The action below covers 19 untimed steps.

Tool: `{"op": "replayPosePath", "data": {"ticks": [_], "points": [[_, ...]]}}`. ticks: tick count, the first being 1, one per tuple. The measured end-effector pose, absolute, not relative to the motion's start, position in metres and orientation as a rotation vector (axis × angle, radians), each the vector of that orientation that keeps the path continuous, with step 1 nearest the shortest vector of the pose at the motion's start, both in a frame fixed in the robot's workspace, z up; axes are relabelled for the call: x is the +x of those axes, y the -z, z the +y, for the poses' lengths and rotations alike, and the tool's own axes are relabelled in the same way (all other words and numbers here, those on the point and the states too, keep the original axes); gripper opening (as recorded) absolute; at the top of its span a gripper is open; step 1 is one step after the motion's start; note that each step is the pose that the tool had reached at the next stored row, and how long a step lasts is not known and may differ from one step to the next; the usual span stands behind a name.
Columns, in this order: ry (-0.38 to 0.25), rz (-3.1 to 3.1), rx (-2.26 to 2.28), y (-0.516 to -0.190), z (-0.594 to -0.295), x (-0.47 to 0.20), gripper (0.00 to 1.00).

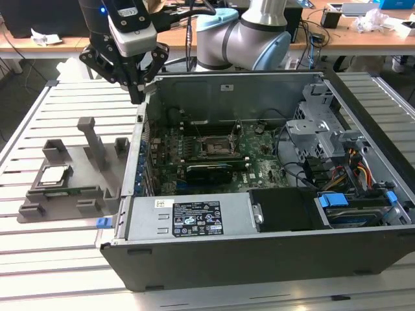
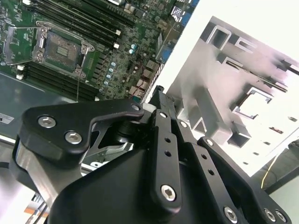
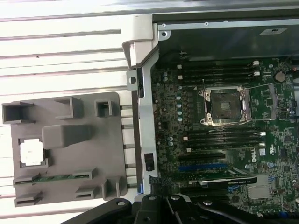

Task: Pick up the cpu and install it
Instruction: 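Reach for the cpu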

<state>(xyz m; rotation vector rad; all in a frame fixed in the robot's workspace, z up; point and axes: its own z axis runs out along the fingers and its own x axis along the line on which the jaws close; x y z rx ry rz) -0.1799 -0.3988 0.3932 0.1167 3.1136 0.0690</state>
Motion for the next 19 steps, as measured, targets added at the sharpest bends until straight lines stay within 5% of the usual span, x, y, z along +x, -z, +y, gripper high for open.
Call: {"op": "replayPosePath", "data": {"ticks": [19], "points": [[-0.069, 3.114, 0.117, -0.393, -0.399, -0.201, 0.11]]}}
